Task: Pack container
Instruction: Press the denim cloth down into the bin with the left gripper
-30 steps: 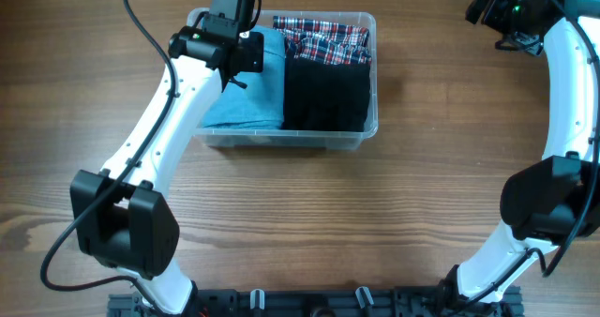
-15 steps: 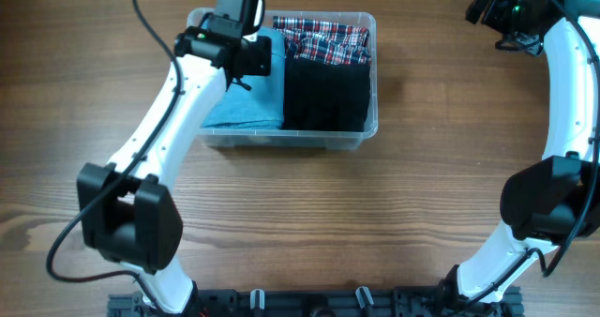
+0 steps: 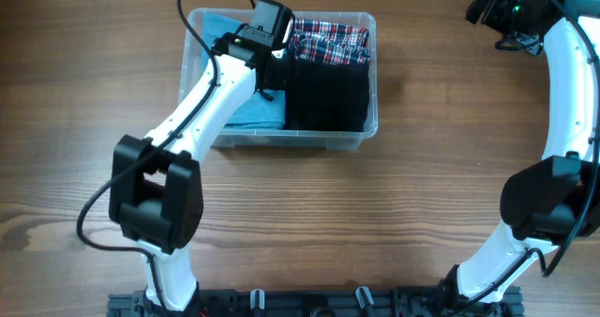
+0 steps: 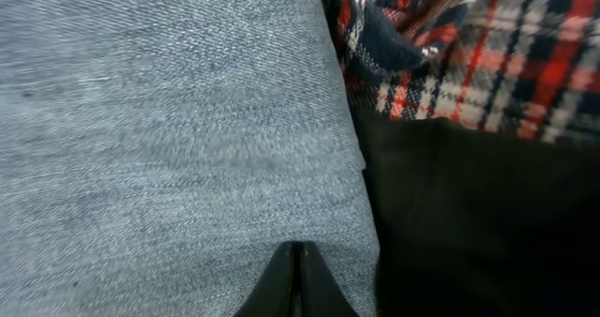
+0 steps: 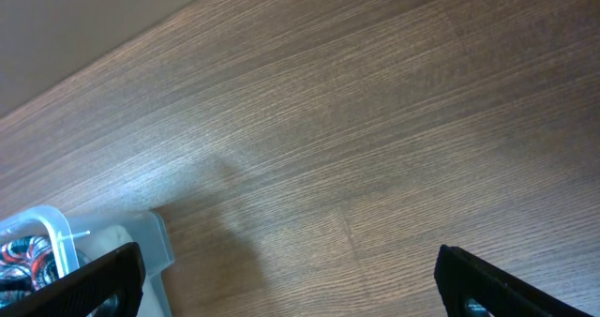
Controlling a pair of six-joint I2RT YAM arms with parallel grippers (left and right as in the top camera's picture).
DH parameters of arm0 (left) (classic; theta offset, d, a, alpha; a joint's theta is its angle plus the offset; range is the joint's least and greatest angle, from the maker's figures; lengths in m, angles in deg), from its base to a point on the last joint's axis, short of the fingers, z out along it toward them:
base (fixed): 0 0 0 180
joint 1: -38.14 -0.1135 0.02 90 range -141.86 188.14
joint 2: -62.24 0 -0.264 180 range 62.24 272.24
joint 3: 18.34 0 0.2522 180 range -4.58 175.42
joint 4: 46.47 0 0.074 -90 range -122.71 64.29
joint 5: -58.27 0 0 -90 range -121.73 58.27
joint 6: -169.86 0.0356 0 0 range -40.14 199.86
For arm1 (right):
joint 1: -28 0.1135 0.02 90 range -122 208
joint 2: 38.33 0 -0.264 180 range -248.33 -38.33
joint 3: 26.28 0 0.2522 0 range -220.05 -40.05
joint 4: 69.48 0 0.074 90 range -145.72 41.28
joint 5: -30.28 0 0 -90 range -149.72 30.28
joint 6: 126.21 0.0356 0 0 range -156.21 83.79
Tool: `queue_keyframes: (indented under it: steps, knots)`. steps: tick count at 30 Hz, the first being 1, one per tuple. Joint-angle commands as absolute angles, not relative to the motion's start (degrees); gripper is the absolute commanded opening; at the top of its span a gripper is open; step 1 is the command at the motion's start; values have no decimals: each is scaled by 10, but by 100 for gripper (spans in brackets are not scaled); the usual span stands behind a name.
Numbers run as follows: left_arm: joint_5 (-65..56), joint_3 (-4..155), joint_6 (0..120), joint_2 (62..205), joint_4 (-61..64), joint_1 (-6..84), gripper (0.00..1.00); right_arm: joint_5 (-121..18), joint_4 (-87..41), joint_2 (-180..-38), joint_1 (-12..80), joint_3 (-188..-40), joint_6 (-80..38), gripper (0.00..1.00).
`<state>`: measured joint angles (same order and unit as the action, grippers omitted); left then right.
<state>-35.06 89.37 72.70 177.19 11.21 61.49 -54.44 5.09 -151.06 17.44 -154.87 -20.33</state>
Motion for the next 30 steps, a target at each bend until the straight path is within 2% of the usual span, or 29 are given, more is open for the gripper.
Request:
queue_keyframes:
  steps: [1,10,20,25,30]
  knots:
    - [-341,887,720,1823,117,618,4,-550,49,-1514,177,-1547,-195,100]
    - [-365,888,720,1813,121,617,4,-550,49,-1514,177,-1547,-195,100]
    - [-367,888,719,1701,140,592,11,-550,49,-1514,177,-1547,-195,100]
    - [-367,888,719,1655,194,565,25,-550,49,-1514,177,-1547,-195,100]
    - [-367,888,719,1618,229,553,51,-550,49,-1514,177,-1547,-195,100]
